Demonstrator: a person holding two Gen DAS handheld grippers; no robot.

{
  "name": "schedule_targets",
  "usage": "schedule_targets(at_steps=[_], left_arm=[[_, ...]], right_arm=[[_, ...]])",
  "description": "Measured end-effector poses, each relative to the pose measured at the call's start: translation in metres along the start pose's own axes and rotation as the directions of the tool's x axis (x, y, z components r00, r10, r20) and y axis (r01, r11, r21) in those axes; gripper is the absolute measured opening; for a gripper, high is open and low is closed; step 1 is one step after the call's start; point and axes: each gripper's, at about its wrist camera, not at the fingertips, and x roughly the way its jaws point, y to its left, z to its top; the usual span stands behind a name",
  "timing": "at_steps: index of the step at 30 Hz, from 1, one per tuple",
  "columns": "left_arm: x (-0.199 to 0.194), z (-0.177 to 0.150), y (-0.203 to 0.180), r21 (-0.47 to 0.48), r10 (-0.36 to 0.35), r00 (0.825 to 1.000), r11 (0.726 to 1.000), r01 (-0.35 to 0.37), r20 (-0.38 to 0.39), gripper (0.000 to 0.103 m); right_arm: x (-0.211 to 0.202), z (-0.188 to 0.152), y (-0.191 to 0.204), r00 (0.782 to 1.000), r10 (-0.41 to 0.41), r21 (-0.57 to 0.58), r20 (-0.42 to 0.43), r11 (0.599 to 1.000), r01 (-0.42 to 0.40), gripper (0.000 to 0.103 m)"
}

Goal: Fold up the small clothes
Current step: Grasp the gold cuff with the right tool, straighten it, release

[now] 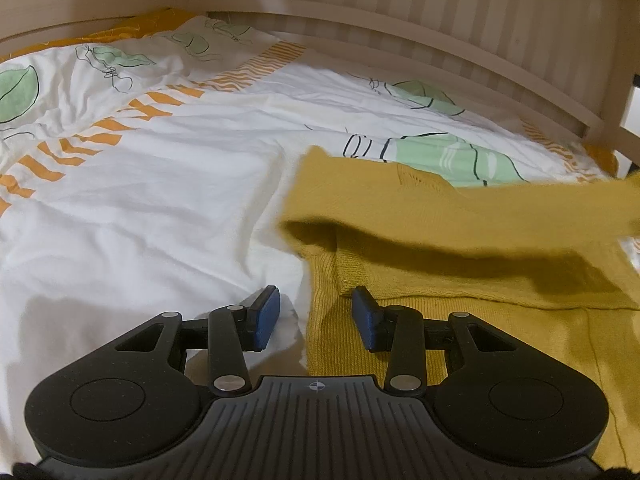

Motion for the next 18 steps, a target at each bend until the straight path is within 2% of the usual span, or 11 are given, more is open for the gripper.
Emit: schedule_targets(at_steps=[5,13,18], left_arm=[[0.0,0.0,0.0,-0.001,-0.001,1.0,1.0,0.001,0.0,0.039],[0.0,0.0,0.0,-0.001,0.0,1.0,1.0,0.0,-0.001,0.039],[-0.004,0.006,0.007,-0.022,-0.025,0.999,0.999,0.025,-0.029,0.039]], right_arm=[[0.02,-0.015,-0.026,0.995,-0.072,0.021,-0.067,0.997,0.073,0.013],[0.036,-0.041,-0.042,0.982,-0.138,0.024,-0.127,0.99,0.142,0.013],[0.039,-0.052,-0.037,0.981,-0.142,-0.004,-0.135,0.99,0.142,0.024]])
